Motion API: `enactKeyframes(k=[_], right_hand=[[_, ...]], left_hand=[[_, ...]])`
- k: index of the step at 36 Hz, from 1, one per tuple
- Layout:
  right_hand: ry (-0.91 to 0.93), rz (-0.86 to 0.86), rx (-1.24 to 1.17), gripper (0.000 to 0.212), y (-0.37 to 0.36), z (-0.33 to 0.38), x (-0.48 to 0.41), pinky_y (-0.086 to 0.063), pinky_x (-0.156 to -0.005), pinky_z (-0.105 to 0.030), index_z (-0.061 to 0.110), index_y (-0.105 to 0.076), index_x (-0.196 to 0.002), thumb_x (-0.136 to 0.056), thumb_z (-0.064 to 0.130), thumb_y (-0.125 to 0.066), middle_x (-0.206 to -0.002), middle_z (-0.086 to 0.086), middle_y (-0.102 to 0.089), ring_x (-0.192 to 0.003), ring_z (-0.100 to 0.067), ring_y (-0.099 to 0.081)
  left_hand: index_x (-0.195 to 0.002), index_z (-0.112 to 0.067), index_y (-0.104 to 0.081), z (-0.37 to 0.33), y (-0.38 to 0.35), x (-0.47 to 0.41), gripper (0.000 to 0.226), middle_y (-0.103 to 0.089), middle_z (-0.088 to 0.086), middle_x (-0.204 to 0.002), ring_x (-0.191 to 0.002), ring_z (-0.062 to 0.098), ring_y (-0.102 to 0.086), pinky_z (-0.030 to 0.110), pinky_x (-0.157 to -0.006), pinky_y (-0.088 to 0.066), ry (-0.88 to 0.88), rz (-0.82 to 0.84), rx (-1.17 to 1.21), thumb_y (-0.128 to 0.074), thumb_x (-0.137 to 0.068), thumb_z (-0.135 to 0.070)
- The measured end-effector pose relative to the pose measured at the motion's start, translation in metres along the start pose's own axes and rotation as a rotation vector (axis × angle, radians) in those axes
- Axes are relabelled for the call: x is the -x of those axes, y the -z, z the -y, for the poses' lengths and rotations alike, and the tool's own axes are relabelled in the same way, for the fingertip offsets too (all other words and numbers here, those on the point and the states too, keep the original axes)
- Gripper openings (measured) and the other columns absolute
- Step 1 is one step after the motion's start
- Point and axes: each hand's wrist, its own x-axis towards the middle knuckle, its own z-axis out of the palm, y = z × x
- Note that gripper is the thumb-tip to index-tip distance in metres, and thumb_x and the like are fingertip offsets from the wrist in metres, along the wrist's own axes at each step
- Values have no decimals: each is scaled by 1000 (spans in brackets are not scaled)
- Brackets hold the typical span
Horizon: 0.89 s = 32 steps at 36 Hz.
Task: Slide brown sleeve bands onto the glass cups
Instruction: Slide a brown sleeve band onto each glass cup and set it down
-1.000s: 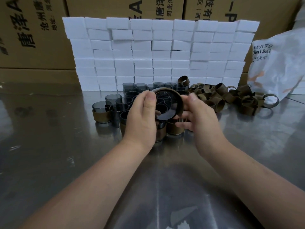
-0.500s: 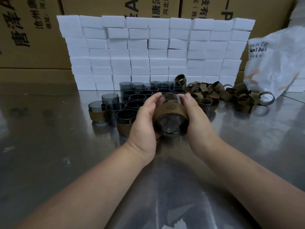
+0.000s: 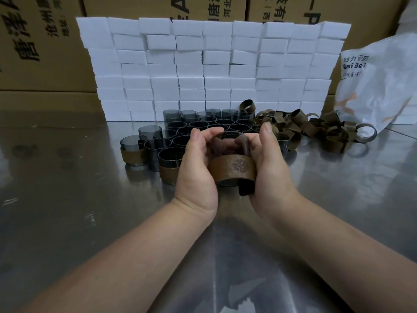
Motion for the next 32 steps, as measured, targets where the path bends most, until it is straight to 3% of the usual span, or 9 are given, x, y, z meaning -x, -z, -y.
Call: enactKeyframes(k=[5,8,13,18,24,27,32], right_hand=[[45,-47,44,43,-1,-4,-1,-56,-67,-28,6,-52,-101,-95,45,-33,-96,-21,-56,-85,-27,-58],[72,-66,64,42,0,-6,-2,-55,-65,-28,7,-53,-97,-95,44,-35,-91,-19,-57,-79,-24,-60],[125,-97,124,46,3,-9,-2,-52,-57,-25,11,-53,-69,-94,46,-36,-74,-12,-56,-66,-18,-58],[135,-144,206,47,3,-9,-4,-45,-60,-27,23,-49,-46,-80,55,-41,-72,-13,-49,-67,-21,-50],[143,-176,270,47,5,-11,-5,-41,-73,-39,23,-48,-43,-75,56,-42,-78,-15,-47,-75,-26,-46],[149,-188,291,47,5,-11,-5,-39,-71,-38,23,-47,-41,-75,56,-42,-72,-12,-44,-72,-23,-44],[148,-187,306,46,5,-10,-4,-39,-65,-34,25,-46,-41,-75,55,-42,-59,-2,-43,-62,-18,-43]], left_hand=[[-95,-10,-55,2,-2,0,45,-64,-7,-61,-69,8,-63,27,-71,-53,31,-27,1,-22,-97,-41],[-90,-10,-54,3,-4,0,43,-64,-6,-61,-72,12,-61,32,-77,-50,22,-59,8,-23,-97,-39],[-84,-12,-55,3,-6,1,39,-54,4,-80,-86,22,-53,38,-83,-45,40,-143,38,-28,-95,-39],[-77,-11,-51,3,-6,0,37,-51,3,-73,-69,16,-58,29,-66,-51,56,-136,47,-32,-94,-38],[-63,-14,-45,3,-4,1,39,-43,6,-69,-70,20,-43,32,-67,-39,56,-178,-15,-42,-89,-43],[-52,-19,-48,2,-2,0,34,-42,3,-64,-65,17,-42,33,-66,-36,59,-159,-61,-44,-72,-47],[-43,-23,-45,3,0,0,36,-40,3,-63,-61,17,-40,33,-65,-34,68,-124,-116,-45,-69,-48]])
